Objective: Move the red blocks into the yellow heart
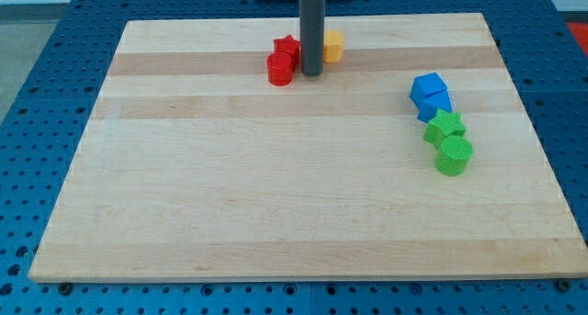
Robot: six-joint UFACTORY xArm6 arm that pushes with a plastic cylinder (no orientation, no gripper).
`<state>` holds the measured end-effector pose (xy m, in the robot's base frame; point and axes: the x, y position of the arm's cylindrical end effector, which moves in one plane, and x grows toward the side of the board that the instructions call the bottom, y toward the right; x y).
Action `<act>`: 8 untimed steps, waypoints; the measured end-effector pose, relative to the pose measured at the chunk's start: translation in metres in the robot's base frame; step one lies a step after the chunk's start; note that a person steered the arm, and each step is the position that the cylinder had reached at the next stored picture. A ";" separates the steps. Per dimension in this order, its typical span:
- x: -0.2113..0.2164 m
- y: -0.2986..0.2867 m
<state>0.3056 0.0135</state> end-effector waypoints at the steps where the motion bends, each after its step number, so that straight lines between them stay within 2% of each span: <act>1: -0.014 0.001; 2: -0.031 0.008; 3: -0.007 0.010; 4: 0.059 -0.005; 5: 0.076 -0.059; 8: 0.010 -0.027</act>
<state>0.3161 -0.0136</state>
